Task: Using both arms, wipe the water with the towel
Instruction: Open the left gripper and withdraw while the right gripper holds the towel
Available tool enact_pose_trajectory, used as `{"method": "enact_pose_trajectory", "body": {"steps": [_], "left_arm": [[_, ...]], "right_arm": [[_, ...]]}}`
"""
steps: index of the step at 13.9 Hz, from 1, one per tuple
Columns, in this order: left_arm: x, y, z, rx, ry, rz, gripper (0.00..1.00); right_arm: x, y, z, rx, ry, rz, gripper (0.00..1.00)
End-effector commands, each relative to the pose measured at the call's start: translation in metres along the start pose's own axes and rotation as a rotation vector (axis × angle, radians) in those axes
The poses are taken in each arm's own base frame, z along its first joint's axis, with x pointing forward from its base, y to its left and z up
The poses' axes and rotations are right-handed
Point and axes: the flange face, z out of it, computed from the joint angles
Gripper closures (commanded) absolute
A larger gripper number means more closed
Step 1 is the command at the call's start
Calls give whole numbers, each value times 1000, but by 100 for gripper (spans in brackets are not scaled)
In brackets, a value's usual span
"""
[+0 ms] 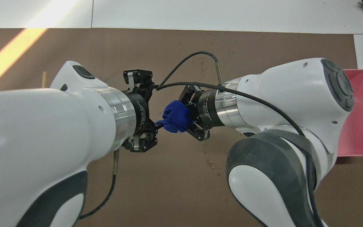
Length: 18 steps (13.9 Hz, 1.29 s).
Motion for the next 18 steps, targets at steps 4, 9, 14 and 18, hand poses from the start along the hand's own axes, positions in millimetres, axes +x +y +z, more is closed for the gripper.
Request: {"method": "enact_pose_trajectory", "body": {"steps": [4, 9, 14, 18], "left_arm": [[141, 40, -18, 85, 114, 168, 0], [227, 42, -38, 191, 137, 392, 0], [286, 28, -44, 247, 135, 630, 0], [337, 24, -53, 277, 111, 919, 0]], "right_arm": [[0, 1, -4, 20, -21, 26, 100], [9, -15, -11, 124, -9, 22, 100], [39, -52, 2, 213, 56, -66, 100], [84, -82, 49, 151, 171, -231, 100]]}}
